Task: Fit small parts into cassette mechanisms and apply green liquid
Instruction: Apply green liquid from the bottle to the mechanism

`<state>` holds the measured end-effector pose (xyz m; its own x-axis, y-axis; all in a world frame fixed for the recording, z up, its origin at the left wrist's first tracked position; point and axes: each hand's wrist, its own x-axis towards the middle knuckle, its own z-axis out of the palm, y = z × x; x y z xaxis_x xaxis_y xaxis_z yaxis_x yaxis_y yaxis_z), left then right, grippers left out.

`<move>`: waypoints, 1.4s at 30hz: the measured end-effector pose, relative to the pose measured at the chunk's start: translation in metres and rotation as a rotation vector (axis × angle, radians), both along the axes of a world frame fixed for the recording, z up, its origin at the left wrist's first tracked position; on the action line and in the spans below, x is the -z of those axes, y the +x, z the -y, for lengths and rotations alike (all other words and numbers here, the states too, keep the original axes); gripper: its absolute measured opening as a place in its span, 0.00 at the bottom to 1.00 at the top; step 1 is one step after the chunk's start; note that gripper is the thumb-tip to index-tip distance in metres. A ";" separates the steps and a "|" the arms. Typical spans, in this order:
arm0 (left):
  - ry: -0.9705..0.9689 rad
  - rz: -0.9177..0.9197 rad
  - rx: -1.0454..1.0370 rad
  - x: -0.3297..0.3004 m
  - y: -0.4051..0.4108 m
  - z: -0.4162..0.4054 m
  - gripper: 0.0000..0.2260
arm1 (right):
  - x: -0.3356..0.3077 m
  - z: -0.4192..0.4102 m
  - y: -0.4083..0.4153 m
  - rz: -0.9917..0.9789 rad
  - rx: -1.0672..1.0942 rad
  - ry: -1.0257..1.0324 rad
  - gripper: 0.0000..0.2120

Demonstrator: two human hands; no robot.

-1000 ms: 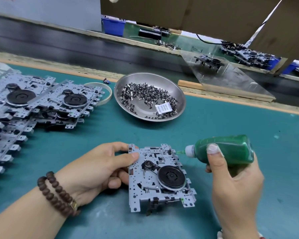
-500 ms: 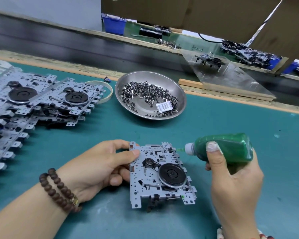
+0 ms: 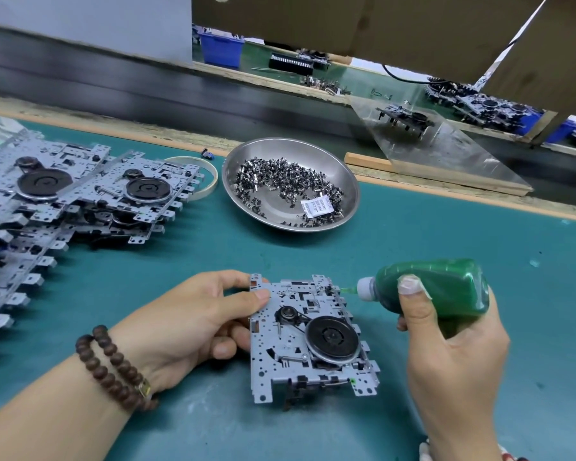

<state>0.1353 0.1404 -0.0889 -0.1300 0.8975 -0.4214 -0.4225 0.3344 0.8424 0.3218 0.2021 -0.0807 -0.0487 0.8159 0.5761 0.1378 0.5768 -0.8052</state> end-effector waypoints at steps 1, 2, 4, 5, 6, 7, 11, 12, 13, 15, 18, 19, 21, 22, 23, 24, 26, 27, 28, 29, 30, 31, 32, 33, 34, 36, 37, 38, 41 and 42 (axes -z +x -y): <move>-0.001 -0.001 0.001 0.000 0.000 0.000 0.10 | 0.000 0.000 0.000 0.000 0.001 -0.001 0.03; -0.001 -0.002 0.002 0.000 0.000 0.000 0.10 | 0.000 0.000 0.000 -0.001 0.005 -0.002 0.04; -0.001 -0.004 0.004 0.000 0.000 0.000 0.10 | 0.001 -0.001 0.000 -0.016 0.016 -0.016 0.04; -0.001 -0.005 0.004 0.000 0.000 0.000 0.10 | 0.001 -0.001 0.000 -0.023 0.018 -0.023 0.05; -0.001 -0.005 0.002 0.000 0.000 0.000 0.10 | 0.001 -0.001 -0.001 -0.026 0.015 -0.023 0.05; -0.002 -0.004 0.001 0.000 0.000 0.000 0.10 | 0.001 -0.001 -0.001 -0.027 0.007 -0.019 0.05; -0.001 -0.001 0.000 0.000 0.000 0.000 0.10 | 0.001 -0.001 0.000 -0.025 -0.012 -0.028 0.09; -0.001 -0.001 -0.002 0.000 0.000 0.000 0.10 | 0.002 -0.001 0.000 -0.027 -0.011 -0.032 0.10; 0.000 -0.001 -0.004 0.000 0.000 0.000 0.10 | 0.002 -0.001 0.000 -0.030 -0.010 -0.036 0.10; 0.002 -0.002 -0.008 0.001 0.001 0.000 0.09 | 0.001 -0.001 0.000 -0.032 -0.014 -0.040 0.10; 0.004 -0.002 -0.009 0.001 0.001 0.000 0.09 | 0.002 0.000 0.000 -0.024 -0.025 -0.044 0.10; 0.004 -0.003 -0.009 0.001 0.001 0.000 0.09 | 0.002 0.000 0.000 -0.025 -0.026 -0.047 0.10; 0.005 -0.003 -0.009 0.001 0.001 0.000 0.09 | 0.002 -0.001 -0.001 -0.036 -0.019 -0.059 0.10; 0.006 -0.003 -0.010 0.000 0.001 0.000 0.08 | 0.002 -0.001 -0.001 -0.038 -0.018 -0.059 0.10; 0.007 -0.002 -0.010 0.000 0.001 0.000 0.08 | 0.002 -0.001 -0.001 -0.035 -0.022 -0.053 0.09; 0.008 0.000 -0.011 0.000 0.001 0.000 0.07 | 0.002 -0.001 -0.001 -0.031 -0.024 -0.047 0.08; 0.011 0.001 -0.012 0.000 0.001 0.000 0.07 | 0.002 -0.001 0.000 -0.034 -0.011 -0.046 0.08; 0.013 0.000 -0.011 0.000 0.001 0.000 0.08 | 0.002 -0.001 0.000 -0.036 -0.001 -0.044 0.08; 0.014 -0.002 -0.010 0.000 0.001 0.000 0.08 | 0.002 -0.001 0.001 -0.035 0.005 -0.041 0.08; 0.015 -0.004 -0.009 0.000 0.001 0.000 0.08 | 0.003 -0.001 0.001 -0.034 0.010 -0.039 0.07; 0.014 -0.006 -0.009 0.001 0.001 0.000 0.09 | 0.002 -0.001 0.001 -0.036 0.013 -0.041 0.08; 0.013 -0.007 -0.009 0.001 0.001 0.000 0.09 | 0.002 -0.001 0.000 -0.040 0.012 -0.042 0.08; 0.012 -0.007 -0.010 0.001 0.001 0.000 0.09 | 0.002 -0.001 0.000 -0.042 0.008 -0.040 0.07; 0.011 -0.008 -0.011 0.001 0.001 0.000 0.09 | 0.002 -0.001 0.000 -0.042 0.003 -0.035 0.07; 0.011 -0.008 -0.013 0.001 0.001 0.000 0.09 | 0.001 -0.001 -0.001 -0.038 -0.001 -0.027 0.06; 0.013 -0.006 -0.012 0.001 0.001 0.000 0.08 | 0.001 0.000 -0.001 -0.024 -0.008 -0.015 0.05; 0.014 -0.006 -0.010 0.001 0.001 0.000 0.08 | 0.001 0.001 -0.002 -0.021 -0.006 -0.014 0.05; 0.014 -0.007 -0.009 0.001 0.001 0.000 0.08 | 0.001 0.001 -0.002 -0.022 -0.008 -0.014 0.05; 0.013 -0.012 -0.007 0.001 0.001 0.000 0.09 | 0.001 0.001 -0.001 -0.034 -0.029 -0.026 0.09; 0.012 -0.013 -0.006 0.001 0.001 0.000 0.09 | 0.001 0.001 -0.001 -0.038 -0.033 -0.033 0.11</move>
